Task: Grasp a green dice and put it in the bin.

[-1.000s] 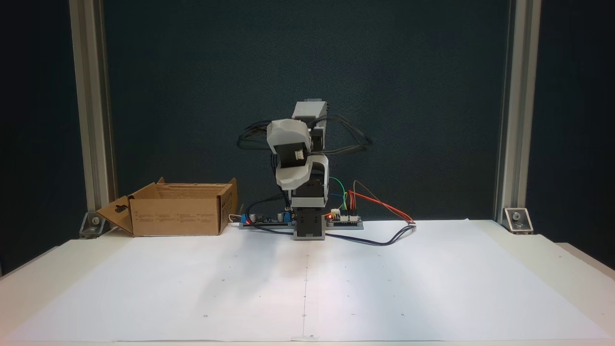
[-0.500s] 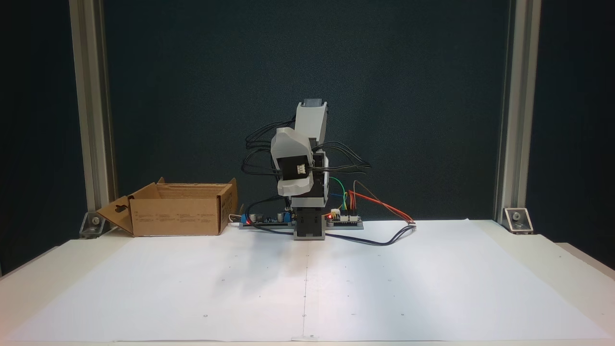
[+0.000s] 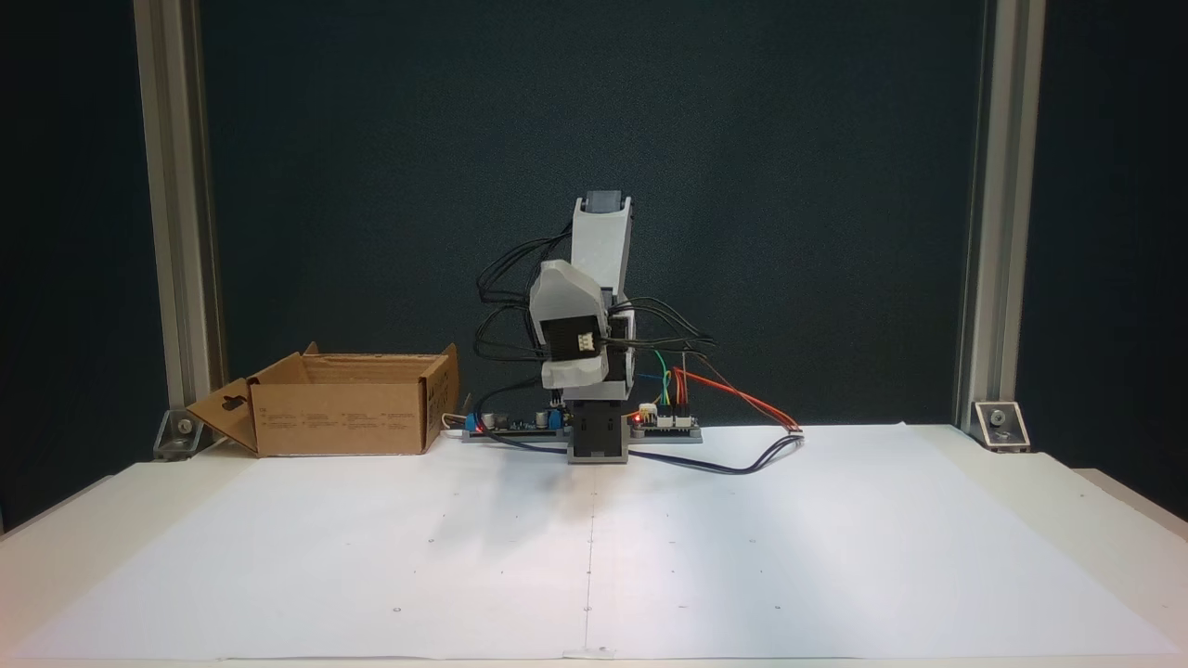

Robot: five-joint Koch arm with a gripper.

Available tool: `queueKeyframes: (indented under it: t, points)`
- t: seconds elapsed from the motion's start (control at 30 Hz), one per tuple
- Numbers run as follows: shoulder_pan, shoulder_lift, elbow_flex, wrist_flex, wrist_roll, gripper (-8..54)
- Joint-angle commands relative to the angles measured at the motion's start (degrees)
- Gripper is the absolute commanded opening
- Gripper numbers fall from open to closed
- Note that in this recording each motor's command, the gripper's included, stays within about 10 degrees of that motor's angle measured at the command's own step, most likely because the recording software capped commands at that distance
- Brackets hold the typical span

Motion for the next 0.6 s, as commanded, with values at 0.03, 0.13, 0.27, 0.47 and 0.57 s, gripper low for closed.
queueKeyframes:
  t: [0.03, 0.13, 0.27, 0.47, 0.57]
  points:
    - [0.26, 6.59, 2.72, -5.27, 1.49, 44.0]
    - [0.44, 6.50, 3.78, -5.89, 1.41, 44.3]
    - [0.35, 6.42, 3.69, -5.71, 1.41, 44.4]
    - [0.26, 6.42, 3.69, -5.80, 1.49, 44.5]
    - [0.26, 6.42, 3.69, -5.80, 1.49, 44.5]
